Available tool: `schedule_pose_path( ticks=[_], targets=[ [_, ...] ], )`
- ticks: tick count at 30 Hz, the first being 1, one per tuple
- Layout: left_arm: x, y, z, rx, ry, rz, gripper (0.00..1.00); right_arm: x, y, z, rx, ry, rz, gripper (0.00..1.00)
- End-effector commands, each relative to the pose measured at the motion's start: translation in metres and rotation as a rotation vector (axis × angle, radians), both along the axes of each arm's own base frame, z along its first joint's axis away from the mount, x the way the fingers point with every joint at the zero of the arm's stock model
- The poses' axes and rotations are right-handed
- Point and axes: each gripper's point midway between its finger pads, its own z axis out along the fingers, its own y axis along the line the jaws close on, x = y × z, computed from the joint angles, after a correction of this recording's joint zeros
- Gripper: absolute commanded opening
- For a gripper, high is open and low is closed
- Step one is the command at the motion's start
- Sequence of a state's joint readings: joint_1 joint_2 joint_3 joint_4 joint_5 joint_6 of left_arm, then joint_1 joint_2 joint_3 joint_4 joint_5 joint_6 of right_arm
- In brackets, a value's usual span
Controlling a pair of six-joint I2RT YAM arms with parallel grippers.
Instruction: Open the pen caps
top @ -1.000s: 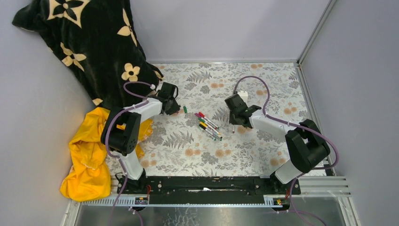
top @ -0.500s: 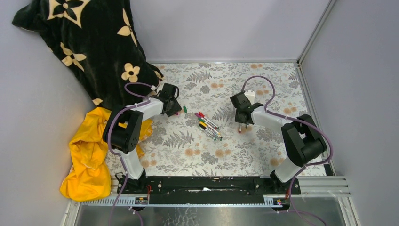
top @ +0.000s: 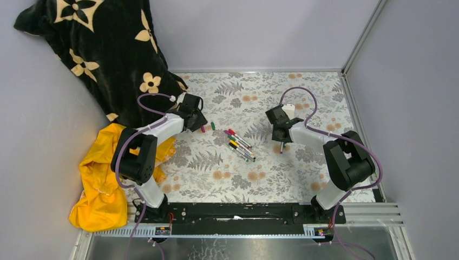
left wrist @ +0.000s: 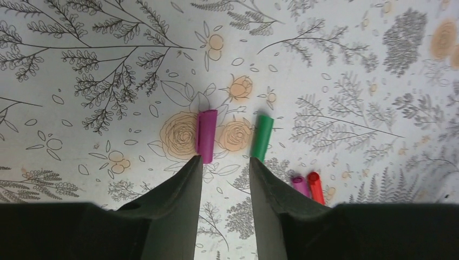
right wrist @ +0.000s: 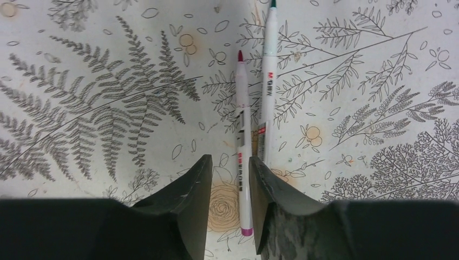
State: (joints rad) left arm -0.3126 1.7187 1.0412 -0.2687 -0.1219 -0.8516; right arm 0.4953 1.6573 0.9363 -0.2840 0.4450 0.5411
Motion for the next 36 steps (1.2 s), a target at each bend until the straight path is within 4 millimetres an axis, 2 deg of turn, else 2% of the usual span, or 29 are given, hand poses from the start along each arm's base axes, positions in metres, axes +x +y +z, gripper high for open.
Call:
schedule_pose_path(
  ticks=[1,5,12,20,25,36],
  targets=[
    [0.001,0.007,0.02,0.003,-0.045,0.028,0.44,0.02,0.015,0.047,0.055,-0.115,0.086,0.4],
    [0.0,-0.001,0.032,-0.041,-0.065,0.005,0.49,0.021,0.057,0.059,0.109,-0.068,0.316,0.44],
    [-0.014,-0.032,0.054,-0.238,-0.114,-0.085,0.7,0.008,0.124,0.054,0.104,0.02,0.635,0.51],
    [-0.036,-0.039,0.072,-0.321,-0.138,-0.124,0.78,0.002,0.168,0.046,0.142,0.06,0.766,0.53],
    [-0.045,-0.041,0.082,-0.358,-0.149,-0.137,0.79,0.0,0.176,0.032,0.098,0.1,0.785,0.53],
    [-0.051,-0.037,0.1,-0.396,-0.193,-0.131,0.79,0.001,0.167,0.006,0.03,0.151,0.763,0.51]
  ],
)
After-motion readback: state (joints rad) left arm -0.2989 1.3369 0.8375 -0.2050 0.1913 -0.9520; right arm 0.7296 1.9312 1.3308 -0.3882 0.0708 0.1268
